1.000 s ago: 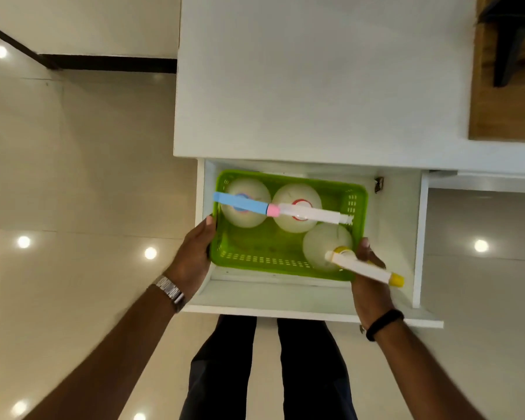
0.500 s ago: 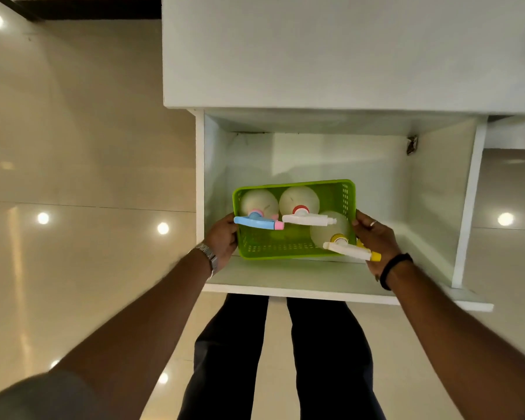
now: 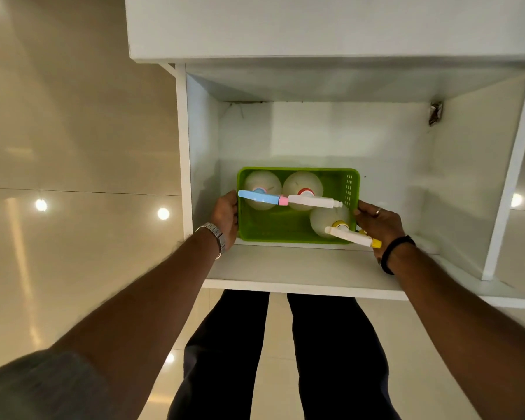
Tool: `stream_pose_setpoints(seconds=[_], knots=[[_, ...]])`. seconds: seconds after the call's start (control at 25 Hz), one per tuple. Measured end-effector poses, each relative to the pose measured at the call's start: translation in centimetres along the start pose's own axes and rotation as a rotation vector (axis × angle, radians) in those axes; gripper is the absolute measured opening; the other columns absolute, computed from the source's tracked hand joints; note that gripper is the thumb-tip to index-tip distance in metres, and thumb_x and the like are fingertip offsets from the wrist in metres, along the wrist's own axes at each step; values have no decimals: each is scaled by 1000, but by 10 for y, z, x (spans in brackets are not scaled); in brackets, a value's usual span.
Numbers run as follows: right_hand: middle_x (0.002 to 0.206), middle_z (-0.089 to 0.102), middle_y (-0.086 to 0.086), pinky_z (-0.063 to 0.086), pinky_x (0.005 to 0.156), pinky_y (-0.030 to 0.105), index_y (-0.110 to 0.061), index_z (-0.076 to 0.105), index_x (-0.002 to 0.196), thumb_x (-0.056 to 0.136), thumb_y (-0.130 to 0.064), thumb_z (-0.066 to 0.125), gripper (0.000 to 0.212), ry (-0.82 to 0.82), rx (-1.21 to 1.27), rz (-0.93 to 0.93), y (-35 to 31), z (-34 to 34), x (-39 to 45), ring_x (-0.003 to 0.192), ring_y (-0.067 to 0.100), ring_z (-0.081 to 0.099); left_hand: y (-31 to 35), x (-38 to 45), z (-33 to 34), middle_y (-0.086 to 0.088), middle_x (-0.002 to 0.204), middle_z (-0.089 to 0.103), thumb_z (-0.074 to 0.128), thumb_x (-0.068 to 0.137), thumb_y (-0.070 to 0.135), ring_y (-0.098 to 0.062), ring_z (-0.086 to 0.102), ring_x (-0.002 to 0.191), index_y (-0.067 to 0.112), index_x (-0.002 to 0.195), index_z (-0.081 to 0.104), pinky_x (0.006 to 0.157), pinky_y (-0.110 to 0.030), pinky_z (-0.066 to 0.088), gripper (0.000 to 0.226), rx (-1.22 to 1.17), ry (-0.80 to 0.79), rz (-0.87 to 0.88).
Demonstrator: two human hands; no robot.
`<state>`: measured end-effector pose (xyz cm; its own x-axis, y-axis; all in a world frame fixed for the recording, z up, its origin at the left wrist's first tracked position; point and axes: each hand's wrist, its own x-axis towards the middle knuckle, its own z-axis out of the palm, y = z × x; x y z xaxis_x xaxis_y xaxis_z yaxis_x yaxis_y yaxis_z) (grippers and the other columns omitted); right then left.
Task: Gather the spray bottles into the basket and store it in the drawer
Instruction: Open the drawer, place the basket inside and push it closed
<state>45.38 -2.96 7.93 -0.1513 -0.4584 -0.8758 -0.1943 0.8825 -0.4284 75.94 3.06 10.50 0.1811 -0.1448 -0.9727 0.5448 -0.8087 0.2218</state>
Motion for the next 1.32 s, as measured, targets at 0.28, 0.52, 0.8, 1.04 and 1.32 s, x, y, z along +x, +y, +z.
stream_pose_setpoints(seconds=[0.28,0.52,0.8,1.04,1.32], knots=[[127,68,7,52,95,37,-6,66,131,97,0,61,36,8,-42,24,-3,6,-6,112,24,64,7,-10,6,-2,69,79,28,105,42,-12,74,54,19,77,78,41,-21,52,63,-86,-14,-27],[134,67,11,44,112,44,-11,65,132,99,-6,49,37,102,-275,-14,-15,-10,-41,127,28,60,8,-48,5,-1,163,32,15,104,54,-18,34,149,14,155,30,120,-35,25,67,-13,145,-7],[111,74,3,50,89,14,-22,72,113,98,-23,54,24,329,-267,-274,-25,-29,-167,102,19,68,-51,-187,5,-5,138,62,34,107,37,-19,56,128,14,131,62,113,-36,37,44,2,252,311],[112,73,27,59,85,41,4,69,106,105,-40,45,50,221,302,469,24,1,-227,93,32,71,-95,-218,12,-16,141,54,33,105,46,-32,54,129,6,143,47,112,-42,41,57,-505,239,-212],[120,63,14,44,113,45,-15,56,126,97,-59,45,54,247,907,650,-44,32,-206,109,31,62,-34,-199,46,-10,152,48,39,96,60,-30,47,139,20,146,44,120,-46,33,65,-961,246,-289]])
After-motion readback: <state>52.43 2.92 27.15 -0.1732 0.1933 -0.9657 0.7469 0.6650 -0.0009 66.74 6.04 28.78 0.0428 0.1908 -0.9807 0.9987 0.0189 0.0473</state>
